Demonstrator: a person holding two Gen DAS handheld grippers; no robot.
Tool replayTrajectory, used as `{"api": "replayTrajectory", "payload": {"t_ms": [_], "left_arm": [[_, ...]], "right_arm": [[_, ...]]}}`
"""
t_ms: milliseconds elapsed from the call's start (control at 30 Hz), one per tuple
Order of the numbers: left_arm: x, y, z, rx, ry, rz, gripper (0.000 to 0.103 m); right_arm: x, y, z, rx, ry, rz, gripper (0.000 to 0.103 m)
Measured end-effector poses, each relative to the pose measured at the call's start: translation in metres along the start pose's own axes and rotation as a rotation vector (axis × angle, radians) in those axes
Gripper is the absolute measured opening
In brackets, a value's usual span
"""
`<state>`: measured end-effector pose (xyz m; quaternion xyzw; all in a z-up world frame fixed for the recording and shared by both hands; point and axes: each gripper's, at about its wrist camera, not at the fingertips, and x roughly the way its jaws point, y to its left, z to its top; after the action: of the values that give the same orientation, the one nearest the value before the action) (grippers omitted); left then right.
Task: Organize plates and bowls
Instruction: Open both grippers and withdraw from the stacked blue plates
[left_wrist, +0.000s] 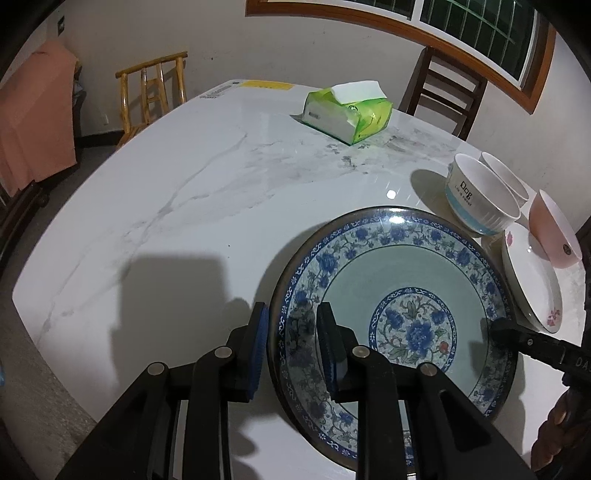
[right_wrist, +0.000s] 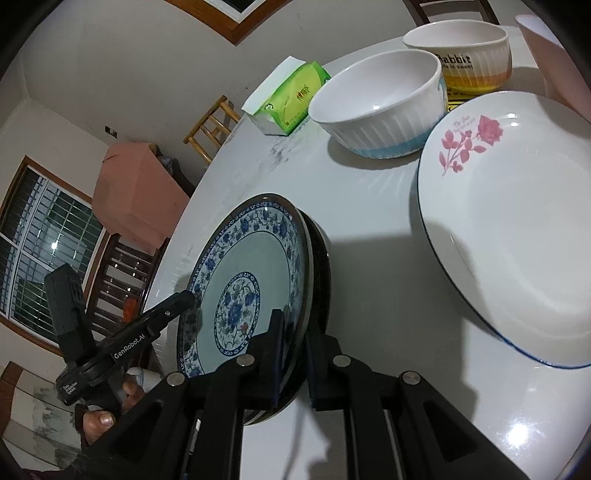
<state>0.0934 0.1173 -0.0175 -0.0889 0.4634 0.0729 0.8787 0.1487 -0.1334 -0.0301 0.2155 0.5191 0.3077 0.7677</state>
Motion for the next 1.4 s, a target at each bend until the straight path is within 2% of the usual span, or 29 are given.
{"api": "replayTrajectory", "payload": {"t_ms": [67,200,333,433,567,733,833,967,1000,1033,1067,1100,1133,1167,1300,1400], "left_arm": [[0.001,0.001,0.0,0.003,-0.004,-0.002,0.022],[0.0,0.003,0.0,-0.003,-0.013,0.004,0.023],[0.0,0.003,-0.001,-0.005,-0.024,0.012,0.024],[-0.002,0.0,-0.001,0.014,-0.041,0.039,0.028],[-0.006,-0.007,-0.003,0.067,-0.08,0.092,0.042],[-0.01,-0.011,-0.003,0.096,-0.117,0.119,0.047],[-0.009,-0.011,-0.004,0.1,-0.117,0.128,0.049],[-0.007,-0.012,-0.004,0.104,-0.11,0.13,0.05],[-0.006,-0.013,-0.005,0.11,-0.109,0.136,0.05],[-0.006,-0.014,-0.005,0.113,-0.11,0.137,0.051],[-0.005,-0.014,-0.005,0.115,-0.11,0.135,0.052],[-0.005,-0.015,-0.005,0.116,-0.109,0.134,0.053],[-0.005,-0.015,-0.005,0.117,-0.107,0.134,0.053],[-0.004,-0.015,-0.005,0.118,-0.105,0.135,0.053],[-0.003,-0.016,-0.007,0.126,-0.1,0.139,0.053],[-0.002,-0.017,-0.007,0.132,-0.094,0.142,0.053]], "right_arm": [[0.0,-0.002,0.0,0.009,0.001,0.011,0.011],[0.001,0.006,-0.001,-0.039,0.005,-0.021,0.013],[0.002,0.024,-0.003,-0.156,-0.007,-0.115,0.017],[0.004,0.042,-0.007,-0.267,-0.016,-0.208,0.021],[0.008,0.055,-0.013,-0.358,-0.012,-0.274,0.029],[0.009,0.061,-0.015,-0.401,-0.027,-0.325,0.03],[0.008,0.068,-0.022,-0.46,-0.047,-0.388,0.032],[0.008,0.07,-0.026,-0.478,-0.061,-0.41,0.033],[0.008,0.07,-0.027,-0.476,-0.061,-0.409,0.033],[0.007,0.067,-0.024,-0.43,-0.044,-0.371,0.038],[0.005,0.056,-0.017,-0.318,-0.012,-0.252,0.046],[0.004,0.043,-0.011,-0.184,0.017,-0.13,0.058],[0.003,0.037,-0.008,-0.121,0.024,-0.098,0.059],[0.001,0.037,-0.007,-0.114,0.023,-0.108,0.059],[0.001,0.065,-0.018,-0.336,-0.031,-0.354,0.059],[0.006,0.088,-0.031,-0.552,-0.082,-0.51,0.059]]}}
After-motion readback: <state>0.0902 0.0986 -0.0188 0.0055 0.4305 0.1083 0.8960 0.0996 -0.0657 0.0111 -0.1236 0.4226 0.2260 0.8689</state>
